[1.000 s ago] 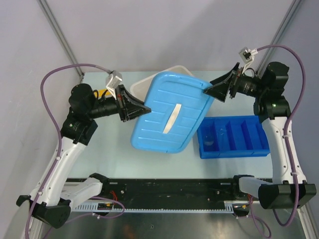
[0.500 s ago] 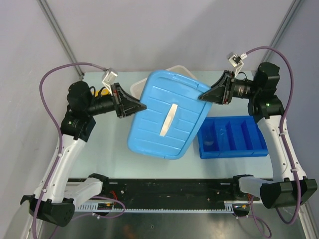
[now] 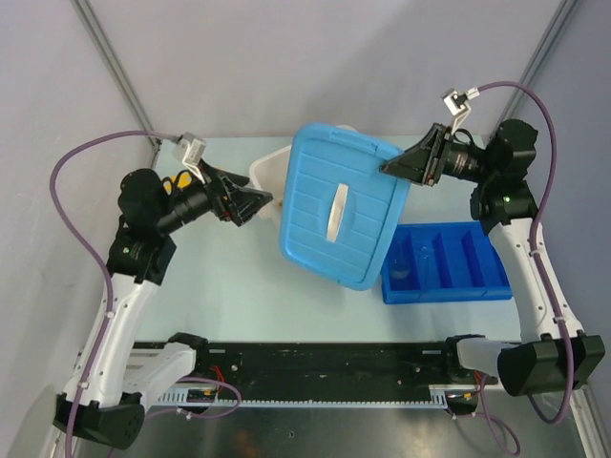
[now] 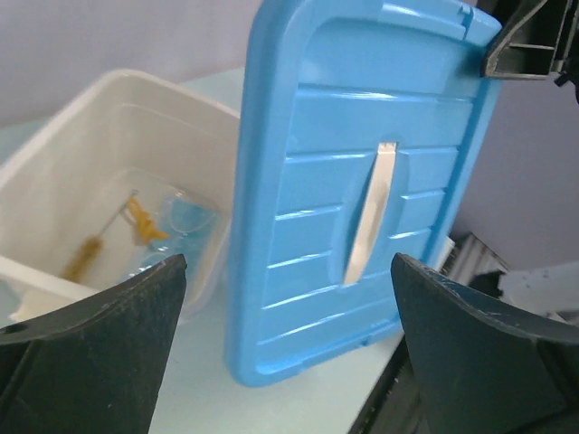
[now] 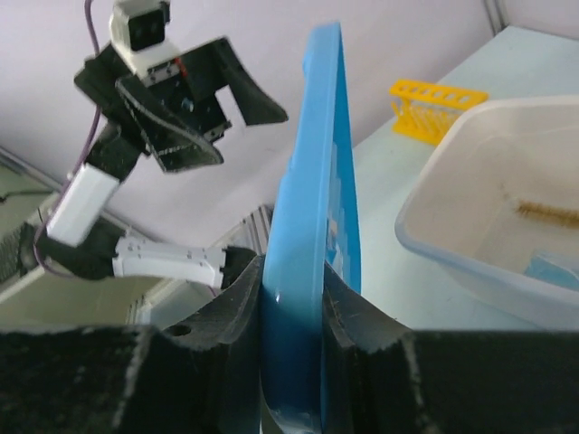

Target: Organize the chemistry lab equipment

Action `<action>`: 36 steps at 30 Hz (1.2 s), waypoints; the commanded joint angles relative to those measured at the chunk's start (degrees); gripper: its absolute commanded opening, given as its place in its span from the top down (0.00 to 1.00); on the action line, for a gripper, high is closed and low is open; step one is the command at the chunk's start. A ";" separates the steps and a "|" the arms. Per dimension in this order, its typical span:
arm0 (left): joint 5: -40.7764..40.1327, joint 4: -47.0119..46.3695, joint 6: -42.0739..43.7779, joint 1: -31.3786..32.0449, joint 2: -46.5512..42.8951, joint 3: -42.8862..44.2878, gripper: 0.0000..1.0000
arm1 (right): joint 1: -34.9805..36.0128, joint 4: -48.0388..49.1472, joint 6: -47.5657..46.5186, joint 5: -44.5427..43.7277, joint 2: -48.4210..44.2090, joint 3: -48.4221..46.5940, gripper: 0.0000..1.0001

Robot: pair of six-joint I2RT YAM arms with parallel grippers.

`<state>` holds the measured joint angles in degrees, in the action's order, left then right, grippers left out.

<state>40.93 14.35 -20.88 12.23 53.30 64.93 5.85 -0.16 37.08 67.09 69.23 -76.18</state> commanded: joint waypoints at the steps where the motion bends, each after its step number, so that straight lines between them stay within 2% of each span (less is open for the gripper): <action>1: -11.23 0.62 4.55 -0.51 -3.31 1.07 0.01 | -0.20 13.29 12.05 -5.75 2.88 -0.50 1.00; 4: -15.93 1.04 5.72 -0.57 -4.64 0.84 0.01 | -0.10 21.89 20.85 -8.67 6.57 -0.53 1.00; 9: -17.72 1.41 6.67 -0.78 -5.86 0.33 0.01 | 0.60 35.19 35.03 -13.78 13.27 -0.47 1.00; 12: -19.55 1.48 7.47 -0.94 -6.47 -0.79 0.01 | 1.49 40.47 40.09 -18.22 16.11 -0.50 1.00; 19: -25.98 1.59 10.09 -0.98 -8.05 -3.78 0.02 | 5.47 47.40 43.68 -31.98 20.41 -0.47 1.00; 24: -28.67 1.65 9.21 -0.96 -8.09 -5.13 0.02 | 9.00 49.20 41.95 -40.53 23.43 -0.42 1.00; 31: -32.56 1.26 7.87 -0.97 -9.05 -6.66 0.03 | 12.04 53.37 43.24 -48.80 28.39 0.89 1.00; 36: -32.23 1.18 6.38 -0.98 -7.32 -7.68 0.04 | 12.65 53.28 42.88 -51.66 30.85 1.98 1.00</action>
<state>10.20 17.28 -13.37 11.70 45.17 58.41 18.15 47.57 78.94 21.21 99.31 -74.61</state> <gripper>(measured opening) 0.968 0.272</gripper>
